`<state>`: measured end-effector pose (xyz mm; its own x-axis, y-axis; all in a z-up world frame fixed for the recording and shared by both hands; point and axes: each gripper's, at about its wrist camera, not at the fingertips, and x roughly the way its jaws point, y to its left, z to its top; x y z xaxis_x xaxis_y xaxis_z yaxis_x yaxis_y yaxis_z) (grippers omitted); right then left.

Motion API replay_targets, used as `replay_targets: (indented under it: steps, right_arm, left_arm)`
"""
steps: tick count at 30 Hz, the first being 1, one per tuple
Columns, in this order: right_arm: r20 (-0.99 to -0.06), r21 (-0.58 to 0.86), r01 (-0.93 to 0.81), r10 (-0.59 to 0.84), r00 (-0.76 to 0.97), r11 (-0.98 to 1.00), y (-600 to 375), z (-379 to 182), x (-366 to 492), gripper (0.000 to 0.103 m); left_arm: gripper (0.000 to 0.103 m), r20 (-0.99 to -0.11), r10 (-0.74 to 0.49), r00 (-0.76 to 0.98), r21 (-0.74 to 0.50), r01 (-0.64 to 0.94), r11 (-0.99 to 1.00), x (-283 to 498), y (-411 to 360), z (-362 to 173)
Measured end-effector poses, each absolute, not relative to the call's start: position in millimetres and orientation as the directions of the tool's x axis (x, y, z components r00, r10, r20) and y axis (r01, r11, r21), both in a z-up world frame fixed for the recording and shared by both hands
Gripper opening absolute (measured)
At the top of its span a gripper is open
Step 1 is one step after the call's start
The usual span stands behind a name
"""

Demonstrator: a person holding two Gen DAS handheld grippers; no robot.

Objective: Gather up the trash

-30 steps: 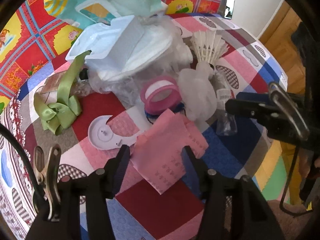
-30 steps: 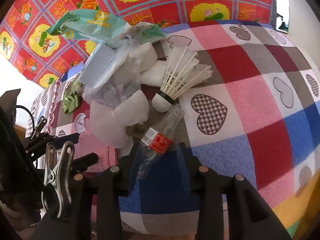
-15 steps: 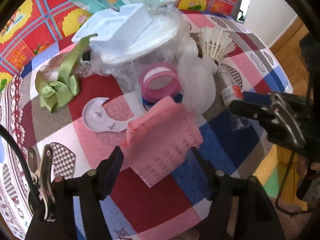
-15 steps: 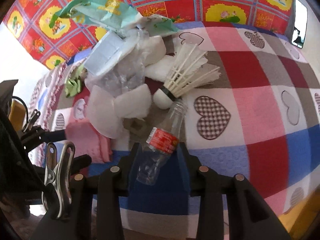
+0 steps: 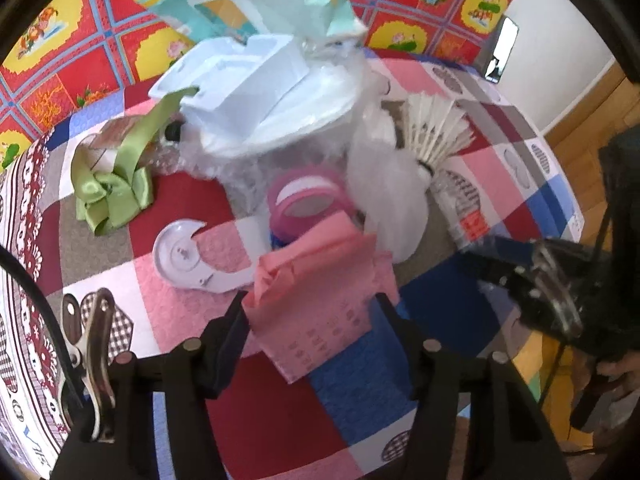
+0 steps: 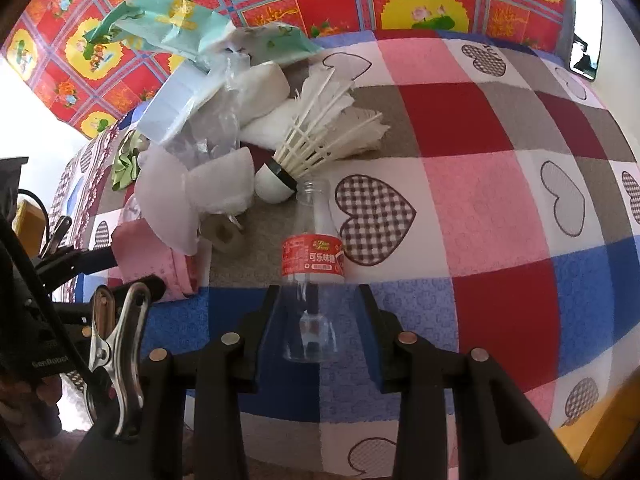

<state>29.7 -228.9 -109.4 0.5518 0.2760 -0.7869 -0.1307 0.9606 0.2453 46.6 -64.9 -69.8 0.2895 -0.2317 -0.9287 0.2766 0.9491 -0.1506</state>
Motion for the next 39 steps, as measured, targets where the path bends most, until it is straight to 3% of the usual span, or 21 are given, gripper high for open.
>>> replay_targets:
  steps: [9,15,29,32,39]
  right_arm:
    - [-0.778,0.241,-0.158,0.288,0.558,0.958,-229.1,-109.8,27.4,0.038]
    - [-0.782,0.25,-0.168,0.302,0.546,0.953,-230.9,-109.7,29.5,0.037]
    - [-0.761,0.244,-0.189,0.308,0.571,0.951,-231.1,-111.7,24.5,0.037]
    - [-0.757,0.233,-0.198,0.306,0.577,0.952,-230.2,-111.5,23.3,0.037]
    - [-0.726,0.226,-0.203,0.304,0.617,0.953,-234.4,-114.3,17.5,0.03]
  left_arm:
    - [0.062,-0.948,-0.118,0.297,-0.02,0.314,0.949,51.6,-88.6,-79.4]
    - [0.063,-0.955,-0.138,0.263,-0.076,0.234,0.969,66.4,-86.5,-85.1]
    - [0.063,-0.958,-0.112,0.262,-0.054,0.22,0.974,60.9,-93.1,-87.2]
    - [0.055,-0.955,-0.12,0.272,-0.064,0.205,0.977,57.8,-89.7,-85.7]
    - [0.025,-0.938,-0.183,0.294,-0.153,0.124,0.98,47.2,-66.9,-76.9]
